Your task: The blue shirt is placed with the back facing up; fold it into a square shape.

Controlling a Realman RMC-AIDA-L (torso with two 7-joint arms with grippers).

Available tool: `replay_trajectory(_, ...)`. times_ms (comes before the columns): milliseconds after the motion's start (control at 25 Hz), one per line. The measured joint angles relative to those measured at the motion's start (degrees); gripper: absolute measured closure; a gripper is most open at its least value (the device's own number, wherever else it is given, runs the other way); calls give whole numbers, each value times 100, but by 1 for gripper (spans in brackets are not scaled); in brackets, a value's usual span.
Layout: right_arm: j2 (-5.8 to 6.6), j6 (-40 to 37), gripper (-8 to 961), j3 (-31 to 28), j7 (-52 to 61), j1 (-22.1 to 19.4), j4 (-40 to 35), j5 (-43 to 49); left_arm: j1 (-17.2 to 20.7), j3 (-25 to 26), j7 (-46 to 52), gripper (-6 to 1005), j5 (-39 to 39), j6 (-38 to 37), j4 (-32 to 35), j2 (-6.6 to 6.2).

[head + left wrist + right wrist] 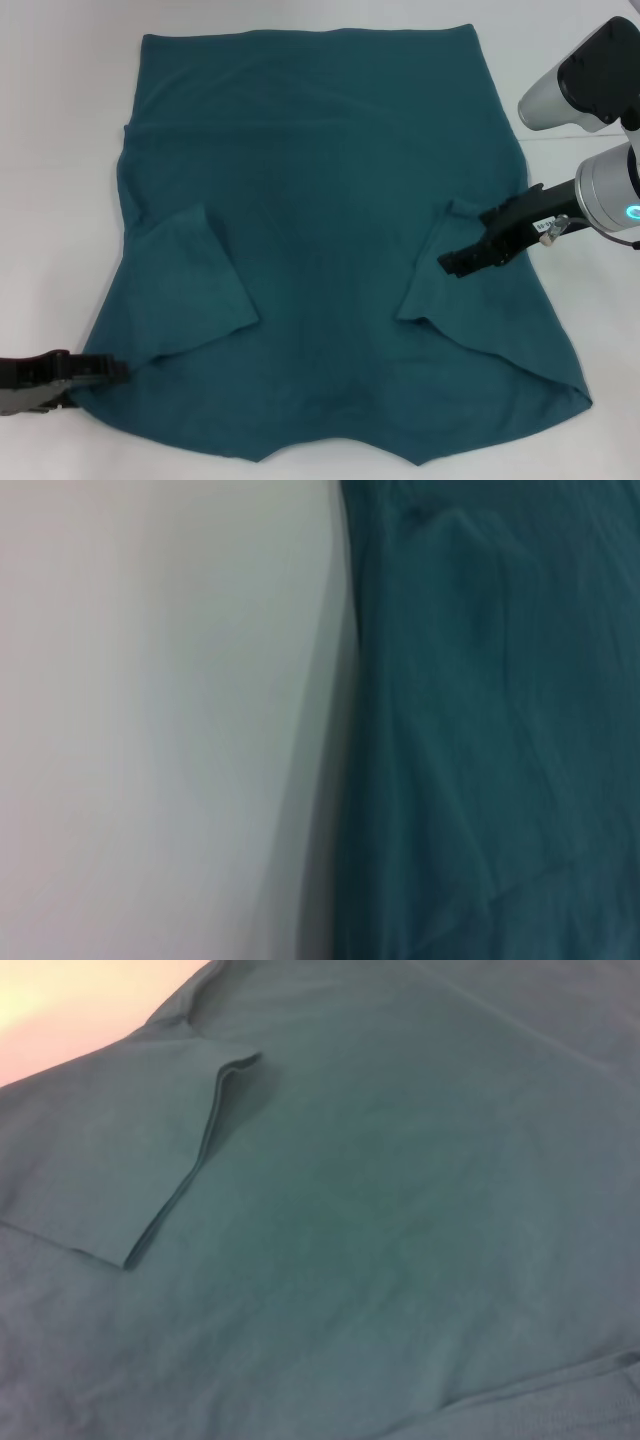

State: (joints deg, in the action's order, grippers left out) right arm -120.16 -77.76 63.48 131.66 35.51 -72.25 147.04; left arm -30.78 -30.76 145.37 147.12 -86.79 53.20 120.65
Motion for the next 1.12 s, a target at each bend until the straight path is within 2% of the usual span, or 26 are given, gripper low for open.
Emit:
replay_trajectory(640,2,63,8,17,52,0,0,3,-153,-158,-82,155,122,45,-131,-36)
replay_trajectory(880,2,82,8,15,65,-5,0,6,-143,-239,-128,267,139,128,-108,-24)
replay_trajectory(1120,2,82,9,34,68,-9,0,11,-180,-238,-151,547,125,139,-125,-30)
